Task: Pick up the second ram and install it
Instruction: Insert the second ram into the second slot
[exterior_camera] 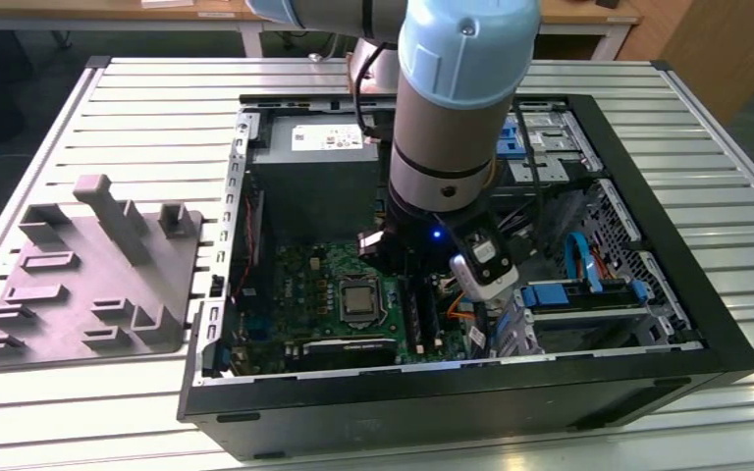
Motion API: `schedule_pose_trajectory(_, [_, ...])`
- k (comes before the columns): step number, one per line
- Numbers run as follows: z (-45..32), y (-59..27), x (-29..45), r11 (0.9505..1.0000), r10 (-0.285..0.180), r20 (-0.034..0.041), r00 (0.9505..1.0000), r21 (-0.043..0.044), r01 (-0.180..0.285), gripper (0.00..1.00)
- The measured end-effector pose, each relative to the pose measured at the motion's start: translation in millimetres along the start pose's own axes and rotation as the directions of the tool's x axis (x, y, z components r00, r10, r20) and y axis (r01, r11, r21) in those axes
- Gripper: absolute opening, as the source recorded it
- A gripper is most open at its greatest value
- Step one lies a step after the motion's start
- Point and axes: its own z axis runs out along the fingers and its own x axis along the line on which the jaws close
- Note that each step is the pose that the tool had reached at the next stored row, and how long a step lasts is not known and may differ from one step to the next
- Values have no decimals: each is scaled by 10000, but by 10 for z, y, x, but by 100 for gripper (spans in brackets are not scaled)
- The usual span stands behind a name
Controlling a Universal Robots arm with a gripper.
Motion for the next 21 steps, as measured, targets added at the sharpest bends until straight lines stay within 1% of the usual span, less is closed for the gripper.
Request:
schedule_pose_trajectory(9, [21,-1,1,10000,1,0,10000,0,-1,11])
schedule_pose_trajectory(11, [36,-1,1,10000,0,-1,10000,4,0,11])
schedule_pose_trajectory(21, [43,-1,1,10000,1,2,10000,-6,-1,12])
